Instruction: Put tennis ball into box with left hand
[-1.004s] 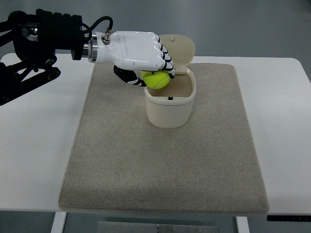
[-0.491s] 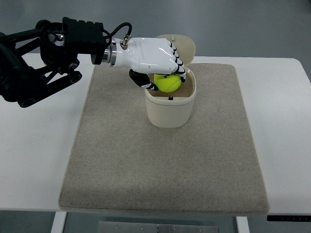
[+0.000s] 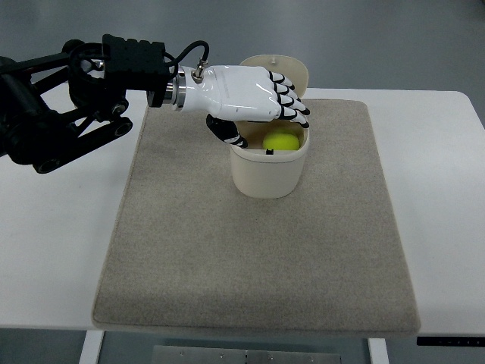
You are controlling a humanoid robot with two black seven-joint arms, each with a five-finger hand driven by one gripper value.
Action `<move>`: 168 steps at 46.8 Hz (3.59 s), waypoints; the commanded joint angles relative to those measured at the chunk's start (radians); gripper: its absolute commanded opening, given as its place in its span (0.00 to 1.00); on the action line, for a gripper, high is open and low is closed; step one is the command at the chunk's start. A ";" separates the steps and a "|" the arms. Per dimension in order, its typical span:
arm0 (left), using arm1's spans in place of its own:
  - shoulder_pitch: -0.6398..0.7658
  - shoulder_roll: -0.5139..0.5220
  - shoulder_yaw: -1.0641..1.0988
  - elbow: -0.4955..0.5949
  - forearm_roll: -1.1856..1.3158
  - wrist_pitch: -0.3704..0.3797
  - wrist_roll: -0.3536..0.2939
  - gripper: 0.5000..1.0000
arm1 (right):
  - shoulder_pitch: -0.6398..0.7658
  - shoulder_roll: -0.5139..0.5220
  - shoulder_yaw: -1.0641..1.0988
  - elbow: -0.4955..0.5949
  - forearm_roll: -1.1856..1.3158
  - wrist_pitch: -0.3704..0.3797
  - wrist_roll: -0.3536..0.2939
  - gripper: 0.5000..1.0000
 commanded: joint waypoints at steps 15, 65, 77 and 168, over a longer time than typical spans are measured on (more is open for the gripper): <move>0.034 0.196 0.000 -0.173 -0.127 -0.008 -0.002 0.98 | 0.000 0.000 0.000 0.000 0.000 0.000 -0.001 0.81; 0.259 0.191 -0.004 0.225 -1.497 -0.043 0.002 0.98 | 0.000 0.000 0.000 0.000 0.000 0.000 0.001 0.81; 0.282 0.134 -0.006 0.365 -1.801 -0.195 0.047 0.98 | 0.000 0.000 0.001 0.000 0.000 0.000 0.001 0.81; 0.393 0.108 -0.187 0.580 -2.604 -0.429 0.646 0.99 | 0.000 0.000 0.000 0.000 0.000 0.000 0.001 0.81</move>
